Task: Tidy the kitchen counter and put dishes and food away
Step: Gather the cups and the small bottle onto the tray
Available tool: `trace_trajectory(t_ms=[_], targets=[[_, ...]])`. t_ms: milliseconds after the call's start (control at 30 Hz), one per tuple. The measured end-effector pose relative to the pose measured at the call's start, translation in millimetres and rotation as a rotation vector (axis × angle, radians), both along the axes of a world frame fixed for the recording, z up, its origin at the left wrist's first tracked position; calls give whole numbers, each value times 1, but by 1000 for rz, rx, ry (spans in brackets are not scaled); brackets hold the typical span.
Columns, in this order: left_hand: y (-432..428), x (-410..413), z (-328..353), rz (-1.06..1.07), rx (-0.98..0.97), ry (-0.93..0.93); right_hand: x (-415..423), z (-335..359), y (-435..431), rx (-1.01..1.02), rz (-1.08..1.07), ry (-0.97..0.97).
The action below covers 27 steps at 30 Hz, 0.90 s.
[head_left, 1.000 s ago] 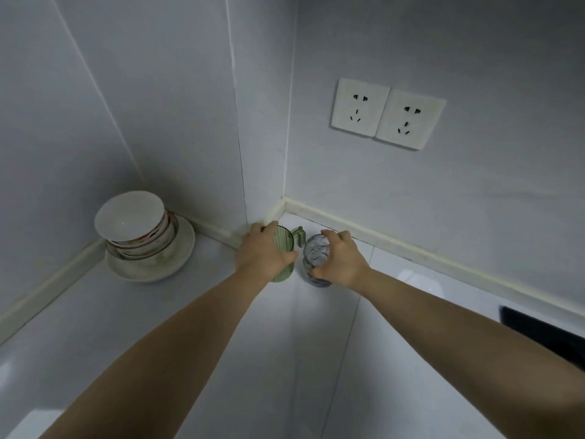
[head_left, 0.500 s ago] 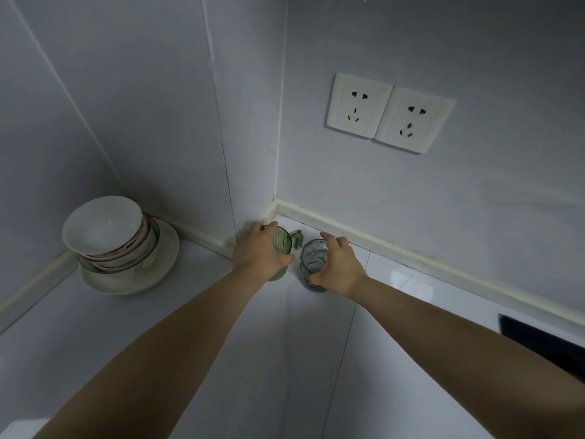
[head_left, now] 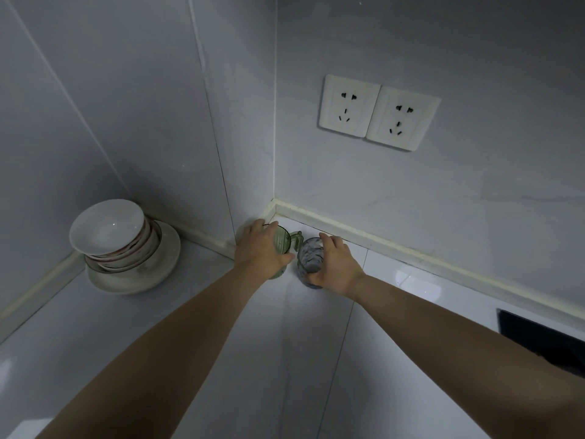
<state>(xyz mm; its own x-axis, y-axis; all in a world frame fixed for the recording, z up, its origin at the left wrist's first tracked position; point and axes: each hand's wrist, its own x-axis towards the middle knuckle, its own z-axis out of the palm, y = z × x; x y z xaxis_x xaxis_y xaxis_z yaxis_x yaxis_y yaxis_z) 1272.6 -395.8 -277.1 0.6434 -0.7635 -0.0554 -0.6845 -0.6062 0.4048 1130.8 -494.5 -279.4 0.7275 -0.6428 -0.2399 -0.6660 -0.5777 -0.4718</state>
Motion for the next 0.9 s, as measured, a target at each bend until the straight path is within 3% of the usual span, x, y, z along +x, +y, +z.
trace_trajectory(t_ms=[200,433,667,900], targets=[[15,-8,16,-94,-45,-42,-12,22,4,-28,24,-10],[27,-50,44,-193,-243,-158,-52,57,17,-317,49,-227],[25,-122,51,-447,-267,-450,-129,71,19,-564,19,-80],[11,-223,61,-569,-233,-435,-246,86,33,-617,-145,68]])
